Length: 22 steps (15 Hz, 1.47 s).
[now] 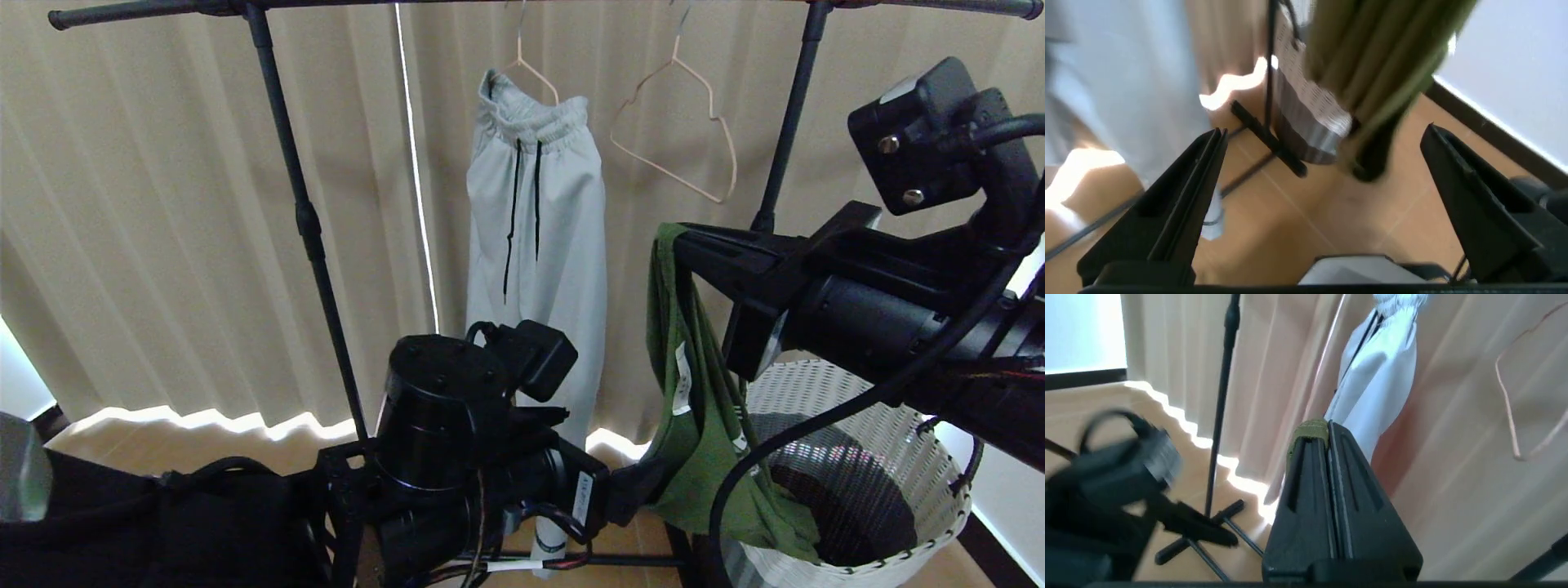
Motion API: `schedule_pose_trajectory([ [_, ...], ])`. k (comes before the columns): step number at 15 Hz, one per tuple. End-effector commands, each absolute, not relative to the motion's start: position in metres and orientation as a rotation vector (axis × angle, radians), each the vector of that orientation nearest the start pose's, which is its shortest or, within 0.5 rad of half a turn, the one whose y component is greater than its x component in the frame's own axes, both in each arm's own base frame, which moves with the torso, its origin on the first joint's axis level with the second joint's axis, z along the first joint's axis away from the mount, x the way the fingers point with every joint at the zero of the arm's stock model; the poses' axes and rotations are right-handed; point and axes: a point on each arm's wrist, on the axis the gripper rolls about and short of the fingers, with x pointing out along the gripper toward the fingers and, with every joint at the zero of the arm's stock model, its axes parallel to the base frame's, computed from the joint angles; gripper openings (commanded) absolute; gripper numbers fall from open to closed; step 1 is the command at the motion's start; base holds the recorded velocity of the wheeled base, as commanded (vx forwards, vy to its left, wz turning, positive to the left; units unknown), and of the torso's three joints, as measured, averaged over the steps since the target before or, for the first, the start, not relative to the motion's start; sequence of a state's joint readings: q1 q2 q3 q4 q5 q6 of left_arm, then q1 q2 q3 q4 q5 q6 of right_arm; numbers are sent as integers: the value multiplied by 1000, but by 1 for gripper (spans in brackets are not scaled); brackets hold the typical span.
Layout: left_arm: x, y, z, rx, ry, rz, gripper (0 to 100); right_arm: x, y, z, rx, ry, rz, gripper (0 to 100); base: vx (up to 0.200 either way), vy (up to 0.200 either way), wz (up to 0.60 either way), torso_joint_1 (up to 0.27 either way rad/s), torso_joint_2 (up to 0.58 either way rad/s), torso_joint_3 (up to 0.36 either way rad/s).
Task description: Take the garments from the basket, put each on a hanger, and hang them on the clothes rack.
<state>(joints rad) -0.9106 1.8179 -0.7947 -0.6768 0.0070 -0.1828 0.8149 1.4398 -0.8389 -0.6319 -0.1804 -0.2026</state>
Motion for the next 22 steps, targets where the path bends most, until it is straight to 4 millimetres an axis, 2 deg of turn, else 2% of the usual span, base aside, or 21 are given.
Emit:
schedule_pose_trajectory([
  [1,201,-265,136,6,428,-868,100,170,176,267,-174,-104,633,0,0,0,0,0,0,0],
  [7,229,-288,117,-4,419,-845,100,163,170,275,-95,-113,707,0,0,0,0,0,0,0],
  [12,231,-283,103,17,462,-823,100,159,166,275,-92,-119,707,0,0,0,0,0,0,0],
  [13,230,-282,102,22,465,-823,0,159,166,275,-91,-120,705,0,0,0,0,0,0,0],
  [15,226,-278,98,44,474,-816,0,160,165,275,-92,-119,701,0,0,0,0,0,0,0],
  [16,207,-269,92,91,447,-841,0,161,163,274,-94,-113,689,0,0,0,0,0,0,0],
  [17,197,-264,90,119,417,-864,0,162,161,275,-93,-114,678,0,0,0,0,0,0,0],
  [18,183,-246,84,188,335,-885,0,164,158,275,-94,-113,664,0,0,0,0,0,0,0],
  [19,181,-240,83,213,314,-884,0,166,157,275,-95,-113,657,0,0,0,0,0,0,0],
  [20,185,-219,96,209,268,-813,0,169,153,271,-102,-99,635,0,0,0,0,0,0,0],
  [21,189,-209,110,185,230,-777,0,172,151,268,-107,-88,622,0,0,0,0,0,0,0],
  [22,194,-190,133,153,175,-719,0,175,146,263,-114,-71,597,0,0,0,0,0,0,0],
])
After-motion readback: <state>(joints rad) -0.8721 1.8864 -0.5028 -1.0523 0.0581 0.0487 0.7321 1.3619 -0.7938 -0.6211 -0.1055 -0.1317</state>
